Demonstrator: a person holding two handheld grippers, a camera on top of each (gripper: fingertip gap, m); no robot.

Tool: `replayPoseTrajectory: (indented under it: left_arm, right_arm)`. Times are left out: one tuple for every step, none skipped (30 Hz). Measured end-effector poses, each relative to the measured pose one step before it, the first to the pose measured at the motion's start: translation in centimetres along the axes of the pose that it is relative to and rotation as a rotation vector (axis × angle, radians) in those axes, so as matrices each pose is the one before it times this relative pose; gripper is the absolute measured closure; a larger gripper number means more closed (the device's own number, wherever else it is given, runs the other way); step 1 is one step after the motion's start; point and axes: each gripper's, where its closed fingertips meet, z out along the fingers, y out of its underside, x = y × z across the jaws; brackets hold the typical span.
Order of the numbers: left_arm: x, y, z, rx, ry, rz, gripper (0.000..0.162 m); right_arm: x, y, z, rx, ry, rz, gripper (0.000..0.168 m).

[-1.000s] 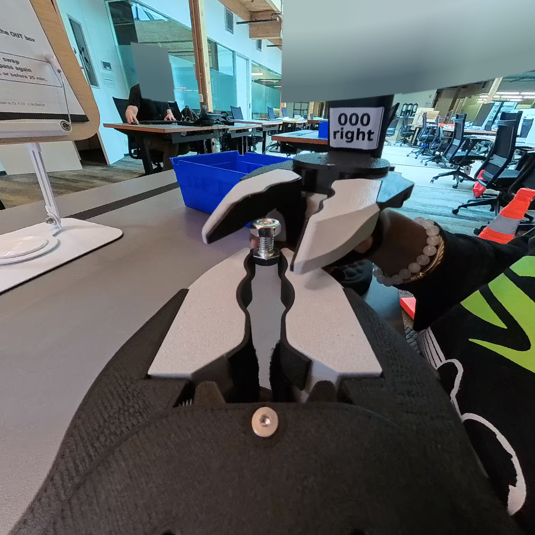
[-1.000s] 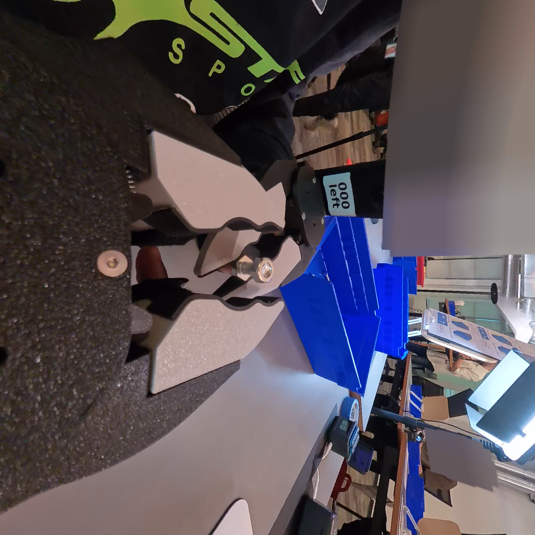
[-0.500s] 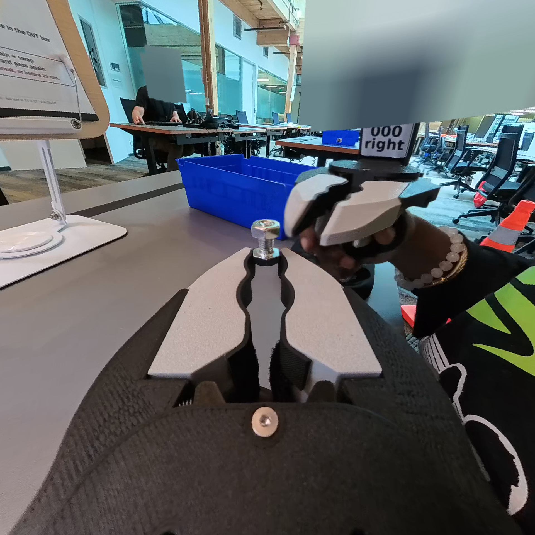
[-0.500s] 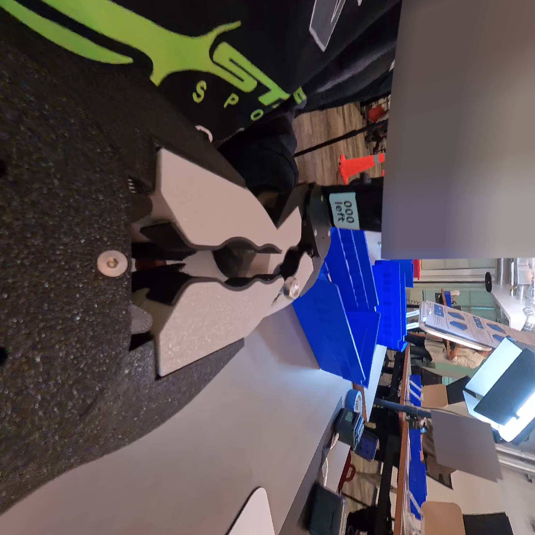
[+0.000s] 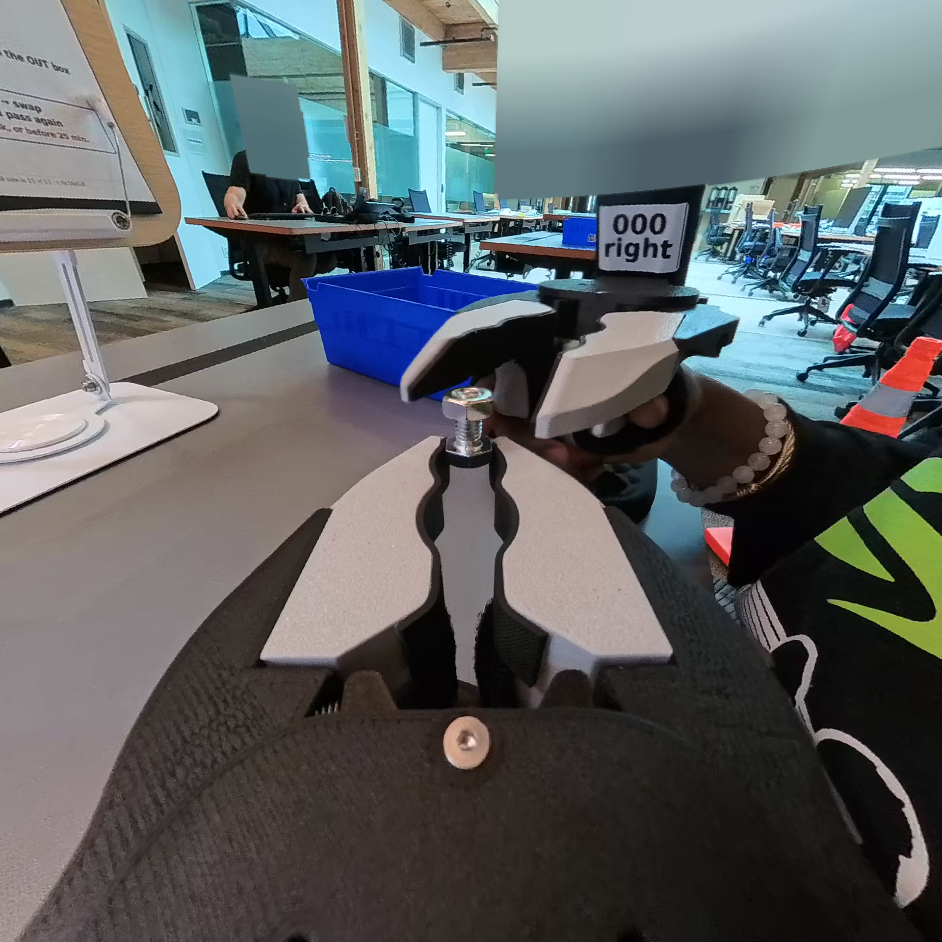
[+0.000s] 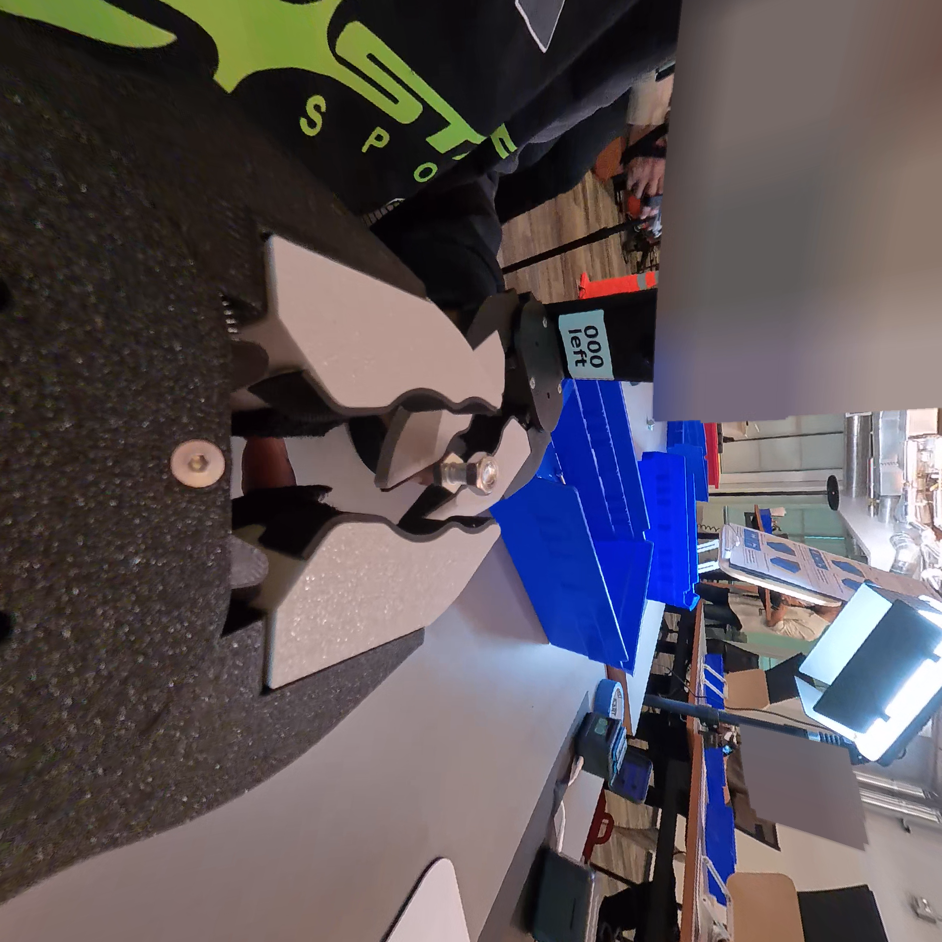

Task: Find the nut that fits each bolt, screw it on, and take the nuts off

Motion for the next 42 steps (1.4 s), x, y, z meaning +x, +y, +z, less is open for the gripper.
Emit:
replayPoseTrajectory:
  left_arm:
    - [0.042, 0.028, 0.003, -0.0020, 0.0001, 0.0021, 0.147]
    - [0.043, 0.035, 0.006, -0.0026, 0.0000, 0.0028, 0.147]
    - [0.055, 0.031, 0.002, -0.0022, 0.0005, 0.0031, 0.147]
    - [0.058, 0.035, 0.007, -0.0025, 0.0005, 0.0034, 0.147]
    - [0.071, 0.033, 0.003, -0.0031, 0.0006, 0.0039, 0.147]
    - [0.060, 0.031, 0.009, -0.0023, 0.0004, 0.0030, 0.147]
    - [0.037, 0.013, -0.011, -0.0009, -0.0003, 0.0012, 0.147]
    - [0.017, 0.005, -0.022, -0.0003, -0.0007, -0.0005, 0.147]
    - [0.018, -0.015, -0.033, 0.0012, -0.0007, -0.0015, 0.147]
    - [0.003, -0.016, -0.033, 0.0013, -0.0010, -0.0020, 0.147]
    - [-0.003, 0.004, -0.029, -0.0002, -0.0022, -0.0013, 0.147]
    - [-0.014, -0.014, -0.033, 0.0012, -0.0032, -0.0017, 0.147]
    - [0.001, -0.031, -0.019, 0.0024, 0.0005, -0.0020, 0.147]
    - [-0.011, -0.020, -0.015, 0.0009, -0.0019, -0.0008, 0.147]
    - [-0.014, -0.010, -0.023, 0.0016, -0.0029, -0.0021, 0.147]
    - [0.129, -0.017, 0.006, 0.0023, 0.0023, -0.0020, 0.147]
    - [0.067, -0.003, -0.019, -0.0003, -0.0024, -0.0007, 0.147]
    - [0.020, -0.045, -0.088, 0.0005, -0.0012, -0.0013, 0.147]
    - [-0.003, -0.004, -0.154, 0.0012, -0.0010, -0.0015, 0.147]
    - [-0.009, -0.013, -0.141, 0.0020, -0.0041, -0.0035, 0.147]
    - [0.063, -0.003, -0.086, -0.0003, -0.0014, -0.0049, 0.147]
    - [0.099, -0.001, -0.073, 0.0004, 0.0010, -0.0028, 0.147]
    - [0.142, -0.001, -0.053, 0.0007, -0.0004, 0.0004, 0.147]
    - [0.149, 0.002, -0.066, -0.0010, 0.0001, 0.0025, 0.147]
    - [0.149, -0.001, -0.036, -0.0008, 0.0002, 0.0024, 0.147]
    - [0.145, -0.012, -0.031, -0.0001, 0.0001, 0.0010, 0.147]
    - [0.112, -0.006, -0.073, 0.0002, 0.0005, 0.0006, 0.147]
    - [0.120, 0.018, -0.076, 0.0006, 0.0007, 0.0006, 0.147]
    - [0.130, -0.018, -0.050, 0.0003, 0.0013, 0.0004, 0.147]
    - [0.105, 0.016, -0.003, -0.0009, 0.0008, 0.0005, 0.147]
    - [0.142, 0.035, -0.005, -0.0014, 0.0010, 0.0017, 0.147]
    - [0.122, 0.041, 0.026, -0.0020, 0.0007, 0.0027, 0.147]
    - [0.137, 0.046, 0.024, -0.0024, 0.0015, 0.0040, 0.147]
    - [0.173, 0.044, 0.022, -0.0029, 0.0012, 0.0044, 0.147]
    - [0.040, 0.023, 0.046, -0.0018, 0.0009, 0.0036, 0.147]
    - [0.007, -0.014, -0.003, -0.0004, 0.0002, 0.0013, 0.147]
    - [-0.076, -0.002, -0.004, 0.0000, 0.0001, -0.0011, 0.147]
    - [-0.007, -0.029, 0.038, 0.0006, 0.0003, -0.0016, 0.147]
    - [0.025, -0.015, -0.003, 0.0004, -0.0002, -0.0008, 0.147]
    - [0.020, 0.005, -0.008, -0.0003, -0.0002, -0.0002, 0.147]
    - [-0.025, -0.004, 0.009, -0.0005, -0.0009, -0.0001, 0.147]
    - [0.004, -0.025, 0.032, 0.0004, -0.0024, -0.0011, 0.147]
  right_arm:
    - [-0.036, 0.012, 0.233, -0.0024, -0.0054, -0.0027, 0.130]
    - [-0.039, -0.005, 0.193, -0.0026, -0.0050, -0.0035, 0.130]
    - [-0.052, -0.012, 0.183, -0.0029, -0.0053, -0.0039, 0.130]
    - [-0.040, 0.004, 0.174, -0.0041, -0.0043, -0.0036, 0.130]
    - [-0.031, 0.056, 0.161, -0.0075, -0.0032, -0.0038, 0.130]
    - [-0.042, 0.112, 0.150, -0.0111, -0.0025, -0.0047, 0.130]
    - [-0.043, 0.146, 0.110, -0.0115, -0.0015, -0.0048, 0.131]
    - [-0.062, 0.117, 0.059, -0.0092, -0.0007, -0.0038, 0.131]
    - [-0.092, 0.109, 0.014, -0.0061, -0.0017, -0.0029, 0.133]
    - [-0.054, 0.042, -0.047, -0.0015, 0.0011, -0.0013, 0.135]
    - [0.025, 0.001, -0.127, 0.0021, 0.0063, 0.0003, 0.135]
    - [0.030, -0.011, -0.172, 0.0032, 0.0063, 0.0013, 0.136]
    - [0.048, -0.027, -0.227, 0.0046, 0.0071, 0.0032, 0.137]
    - [0.034, -0.004, -0.232, 0.0035, 0.0069, 0.0038, 0.137]
    - [0.033, -0.010, -0.265, 0.0032, 0.0068, 0.0033, 0.138]
    - [0.045, -0.002, -0.277, 0.0026, 0.0089, 0.0027, 0.139]
    - [0.036, 0.021, -0.301, 0.0016, 0.0088, 0.0012, 0.140]
    - [0.025, 0.006, -0.320, 0.0020, 0.0069, 0.0006, 0.142]
    - [-0.030, -0.009, -0.322, 0.0032, 0.0028, 0.0011, 0.144]
    - [-0.190, -0.098, -0.325, 0.0085, -0.0089, 0.0016, 0.151]
    - [-0.269, -0.198, -0.283, 0.0151, -0.0145, 0.0045, 0.155]
    - [-0.051, -0.216, -0.235, 0.0143, -0.0015, 0.0064, 0.156]
    - [0.134, -0.129, -0.171, 0.0080, 0.0088, 0.0026, 0.156]
    - [0.179, -0.065, -0.096, 0.0031, 0.0086, -0.0018, 0.156]
    - [0.139, -0.010, -0.003, 0.0005, 0.0048, -0.0024, 0.156]
    - [0.119, 0.032, 0.083, -0.0011, 0.0027, -0.0003, 0.155]
    - [0.106, 0.059, 0.178, -0.0015, 0.0008, 0.0012, 0.153]
    - [0.070, 0.075, 0.236, -0.0019, -0.0018, 0.0011, 0.149]
    - [0.041, 0.101, 0.291, -0.0030, -0.0031, -0.0004, 0.145]
    - [0.029, 0.080, 0.314, -0.0029, -0.0038, -0.0023, 0.142]
    - [0.006, 0.048, 0.325, -0.0019, -0.0040, -0.0036, 0.138]
    - [0.005, 0.061, 0.336, -0.0030, -0.0048, -0.0030, 0.136]
    - [-0.023, 0.089, 0.331, -0.0060, -0.0076, -0.0010, 0.135]
    - [-0.047, 0.125, 0.339, -0.0090, -0.0088, -0.0002, 0.135]
    - [-0.025, 0.119, 0.303, -0.0103, -0.0064, -0.0018, 0.134]
    - [-0.006, 0.086, 0.262, -0.0094, -0.0042, -0.0040, 0.134]
    - [-0.034, 0.047, 0.202, -0.0072, -0.0045, -0.0050, 0.134]
    - [-0.067, 0.003, 0.159, -0.0053, -0.0046, -0.0046, 0.134]
    - [-0.032, 0.008, 0.110, -0.0048, -0.0021, -0.0032, 0.134]
    - [-0.032, 0.023, 0.049, -0.0051, -0.0010, -0.0025, 0.135]
    - [-0.048, 0.026, 0.001, -0.0036, -0.0012, -0.0020, 0.136]
    - [-0.065, 0.014, -0.050, 0.0000, -0.0007, -0.0006, 0.137]
